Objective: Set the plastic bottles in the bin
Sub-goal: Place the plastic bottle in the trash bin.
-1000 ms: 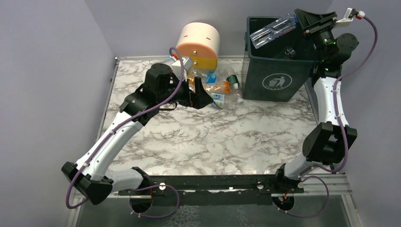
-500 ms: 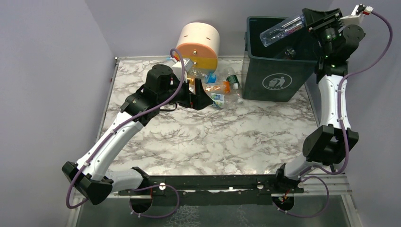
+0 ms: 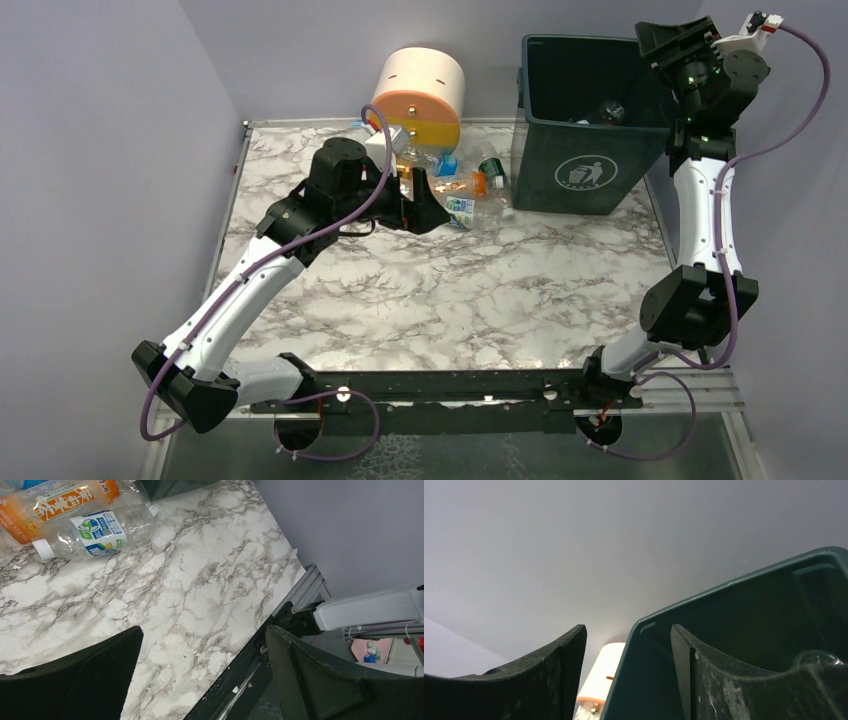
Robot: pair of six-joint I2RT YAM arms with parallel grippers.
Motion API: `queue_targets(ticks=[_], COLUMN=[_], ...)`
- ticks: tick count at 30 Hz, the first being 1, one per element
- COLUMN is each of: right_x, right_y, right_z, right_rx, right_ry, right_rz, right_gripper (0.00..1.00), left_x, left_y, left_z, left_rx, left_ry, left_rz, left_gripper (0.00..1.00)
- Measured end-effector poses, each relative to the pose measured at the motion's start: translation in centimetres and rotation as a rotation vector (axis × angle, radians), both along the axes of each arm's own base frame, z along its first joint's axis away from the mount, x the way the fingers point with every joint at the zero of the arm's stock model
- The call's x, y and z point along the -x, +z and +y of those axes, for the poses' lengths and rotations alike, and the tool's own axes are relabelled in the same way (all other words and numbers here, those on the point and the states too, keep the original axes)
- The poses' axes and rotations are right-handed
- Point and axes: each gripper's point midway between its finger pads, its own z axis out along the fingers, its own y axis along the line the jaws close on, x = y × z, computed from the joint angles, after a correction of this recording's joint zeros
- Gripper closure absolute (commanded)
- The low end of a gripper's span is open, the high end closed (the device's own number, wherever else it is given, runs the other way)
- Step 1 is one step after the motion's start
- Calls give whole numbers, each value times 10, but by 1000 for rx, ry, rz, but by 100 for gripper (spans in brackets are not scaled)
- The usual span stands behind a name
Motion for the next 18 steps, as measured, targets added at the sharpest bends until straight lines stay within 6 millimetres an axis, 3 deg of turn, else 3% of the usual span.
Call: queue_targets(ticks=[8, 11, 16, 18], right_x=[1, 8, 38, 52], right_y=[-3, -9, -18, -15], right_z=[3, 12, 33, 45], right_rx=[-10, -22, -31, -20], right_ry=[19, 61, 148, 182], right_rz=[8, 23, 48, 41], right_gripper=[26, 1, 1, 0], left_x=[-1, -5, -20, -34], left_y=[-11, -17, -32, -49], left_z=[2, 2, 3, 3], left_rx=[-15, -27, -59, -85], left_ry=[8, 25, 82, 121], left_rz=[21, 32, 68, 111], left_gripper=[1, 1, 1, 1])
